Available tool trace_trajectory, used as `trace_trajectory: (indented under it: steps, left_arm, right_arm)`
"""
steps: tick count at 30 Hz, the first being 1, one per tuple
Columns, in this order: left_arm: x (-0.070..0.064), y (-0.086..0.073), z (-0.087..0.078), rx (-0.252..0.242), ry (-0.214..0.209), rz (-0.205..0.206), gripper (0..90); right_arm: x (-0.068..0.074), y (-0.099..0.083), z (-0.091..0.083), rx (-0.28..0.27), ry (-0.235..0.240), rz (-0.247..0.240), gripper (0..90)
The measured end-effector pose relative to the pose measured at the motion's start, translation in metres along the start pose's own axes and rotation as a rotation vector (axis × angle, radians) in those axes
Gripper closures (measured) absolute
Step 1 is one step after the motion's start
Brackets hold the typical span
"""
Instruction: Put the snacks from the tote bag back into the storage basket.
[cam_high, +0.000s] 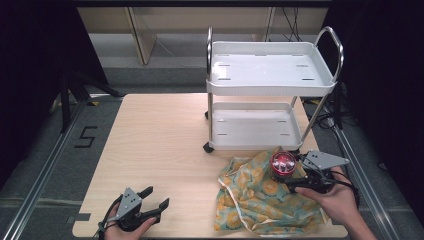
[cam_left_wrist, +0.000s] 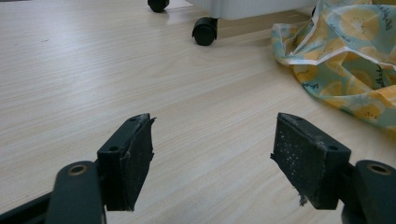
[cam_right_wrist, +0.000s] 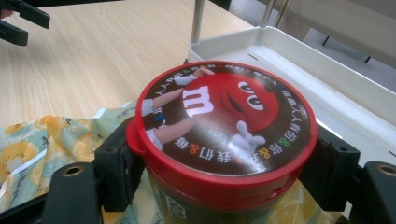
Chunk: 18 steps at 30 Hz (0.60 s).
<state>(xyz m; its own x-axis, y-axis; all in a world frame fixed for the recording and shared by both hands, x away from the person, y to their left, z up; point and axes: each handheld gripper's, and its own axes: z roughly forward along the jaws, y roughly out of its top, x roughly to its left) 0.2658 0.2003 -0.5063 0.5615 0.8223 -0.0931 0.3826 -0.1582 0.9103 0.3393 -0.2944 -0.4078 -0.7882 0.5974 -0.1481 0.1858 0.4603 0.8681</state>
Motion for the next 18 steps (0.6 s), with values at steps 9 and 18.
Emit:
trace_trajectory:
  steps: [9,18]
  left_arm:
    - [-0.001,0.000,0.001,-0.016,-0.006,-0.012,27.8]
    - [-0.001,0.000,0.001,-0.017,-0.008,-0.015,27.9]
  right_arm:
    - [0.000,0.005,0.003,-0.004,0.003,0.022,26.4]
    - [-0.003,0.011,0.006,0.002,0.016,0.001,26.4]
